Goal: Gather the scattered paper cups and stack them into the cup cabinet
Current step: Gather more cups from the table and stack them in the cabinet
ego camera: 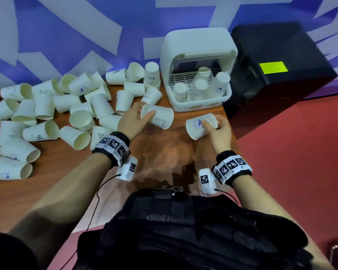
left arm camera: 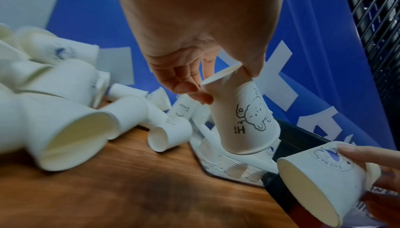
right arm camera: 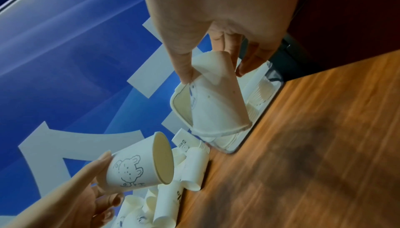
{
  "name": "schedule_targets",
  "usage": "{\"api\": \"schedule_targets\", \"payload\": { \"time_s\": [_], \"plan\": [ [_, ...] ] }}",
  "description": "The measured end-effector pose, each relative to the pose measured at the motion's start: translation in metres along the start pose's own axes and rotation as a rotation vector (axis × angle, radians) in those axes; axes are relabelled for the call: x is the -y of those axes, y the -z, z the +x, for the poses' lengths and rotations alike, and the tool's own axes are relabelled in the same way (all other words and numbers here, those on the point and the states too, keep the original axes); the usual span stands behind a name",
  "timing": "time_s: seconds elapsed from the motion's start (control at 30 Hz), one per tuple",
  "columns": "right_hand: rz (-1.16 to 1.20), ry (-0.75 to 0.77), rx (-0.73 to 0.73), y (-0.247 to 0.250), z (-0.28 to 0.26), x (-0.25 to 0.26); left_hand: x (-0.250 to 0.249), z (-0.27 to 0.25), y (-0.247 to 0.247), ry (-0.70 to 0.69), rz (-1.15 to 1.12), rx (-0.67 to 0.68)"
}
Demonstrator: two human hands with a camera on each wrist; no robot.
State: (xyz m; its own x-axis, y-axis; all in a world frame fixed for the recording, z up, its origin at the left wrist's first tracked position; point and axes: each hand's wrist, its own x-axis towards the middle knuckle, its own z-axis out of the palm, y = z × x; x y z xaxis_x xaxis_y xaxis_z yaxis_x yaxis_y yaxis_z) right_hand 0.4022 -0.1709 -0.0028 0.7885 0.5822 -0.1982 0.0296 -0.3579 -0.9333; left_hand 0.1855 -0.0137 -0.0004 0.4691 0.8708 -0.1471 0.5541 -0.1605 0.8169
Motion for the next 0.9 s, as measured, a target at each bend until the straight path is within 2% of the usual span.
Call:
{"api": "schedule_targets", "payload": {
  "time_s": [0.2,0.3,0.53,0.73,0.9],
  "plan": [
    [-0.042,0.009,0.002,0.037,0.044,-0.003,-0.036,0.028,-0.041,-0.091,0.018,0.001],
    [-0.066,0.055,-0.001,0.050,0.066,0.001,-0.049,0.045,-0.052,-0.151,0.064,-0.042],
    [-0.177,0.254,-0.034,0.063,0.109,0.015,-0.085,0.085,-0.068,-0.112,0.229,-0.150],
    [-0.231,0.366,-0.072,0.058,0.150,0.039,-0.095,0.108,-0.080,-0.133,0.400,-0.132],
    [-0.290,0.423,-0.060,0.044,0.177,0.047,-0.086,0.125,-0.090,-0.138,0.499,-0.057]
  ]
}}
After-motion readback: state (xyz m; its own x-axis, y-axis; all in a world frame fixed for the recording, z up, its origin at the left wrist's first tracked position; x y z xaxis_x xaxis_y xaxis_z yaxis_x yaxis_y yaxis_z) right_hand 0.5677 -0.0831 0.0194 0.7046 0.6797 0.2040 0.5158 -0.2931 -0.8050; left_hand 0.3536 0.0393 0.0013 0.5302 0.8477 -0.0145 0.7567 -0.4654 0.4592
